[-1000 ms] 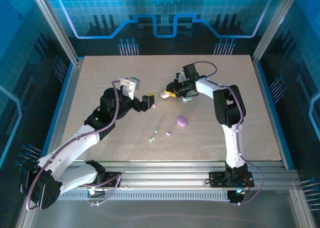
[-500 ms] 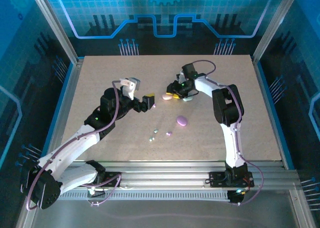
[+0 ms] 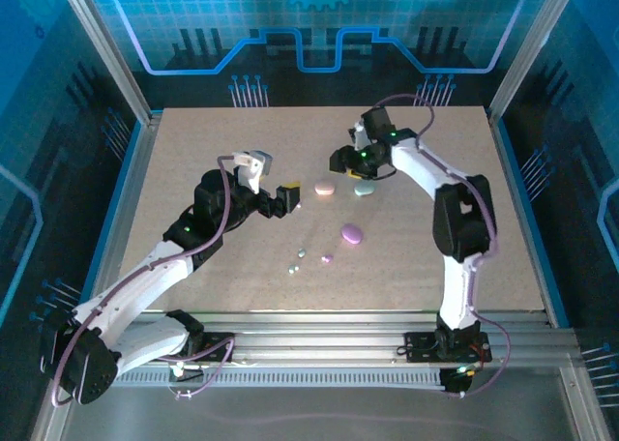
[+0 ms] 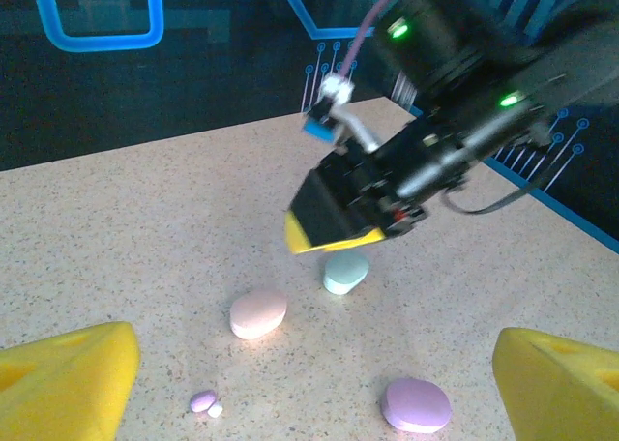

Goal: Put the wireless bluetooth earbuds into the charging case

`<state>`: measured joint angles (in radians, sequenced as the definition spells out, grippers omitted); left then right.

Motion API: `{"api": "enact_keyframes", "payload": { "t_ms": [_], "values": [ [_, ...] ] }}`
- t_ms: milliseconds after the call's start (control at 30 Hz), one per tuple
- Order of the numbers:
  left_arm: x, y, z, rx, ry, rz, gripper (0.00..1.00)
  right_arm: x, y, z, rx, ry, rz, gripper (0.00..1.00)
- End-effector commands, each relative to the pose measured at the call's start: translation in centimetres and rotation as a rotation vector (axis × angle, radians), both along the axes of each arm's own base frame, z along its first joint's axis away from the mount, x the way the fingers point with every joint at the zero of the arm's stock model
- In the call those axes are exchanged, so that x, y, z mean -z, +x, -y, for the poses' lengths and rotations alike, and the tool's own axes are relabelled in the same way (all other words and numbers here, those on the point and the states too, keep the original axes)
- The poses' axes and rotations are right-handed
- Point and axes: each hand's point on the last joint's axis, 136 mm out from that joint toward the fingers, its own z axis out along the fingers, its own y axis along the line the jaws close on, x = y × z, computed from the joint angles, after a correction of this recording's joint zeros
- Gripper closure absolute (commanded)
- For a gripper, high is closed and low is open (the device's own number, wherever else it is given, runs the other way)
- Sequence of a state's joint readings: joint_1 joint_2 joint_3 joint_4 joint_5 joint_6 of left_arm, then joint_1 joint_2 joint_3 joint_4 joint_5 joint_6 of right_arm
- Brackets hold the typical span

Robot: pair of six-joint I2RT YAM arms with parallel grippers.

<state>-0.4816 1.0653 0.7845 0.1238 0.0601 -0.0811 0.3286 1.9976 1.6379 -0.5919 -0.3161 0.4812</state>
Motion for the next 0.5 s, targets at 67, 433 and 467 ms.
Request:
{"api": "enact_keyframes", "payload": {
  "t_ms": [67,433,467],
  "values": [
    [-1.0,0.3,0.0,-0.003,-0.045,0.002,0.02,-0.9,-5.1,3.0,-0.096,-0.152,0.067,0.35],
    [0.2,1.3,1.0,0.025,-0.090,-0.068,0.01,3.7,-13.1,4.5,-0.262,-0.215,-0.011,0.24],
    [0.5,1.4,1.1,0.026,-0.090,-0.087,0.01,4.1,-13.1,4.2,-0.274,-0.218,-0.015,0.21]
  ]
}}
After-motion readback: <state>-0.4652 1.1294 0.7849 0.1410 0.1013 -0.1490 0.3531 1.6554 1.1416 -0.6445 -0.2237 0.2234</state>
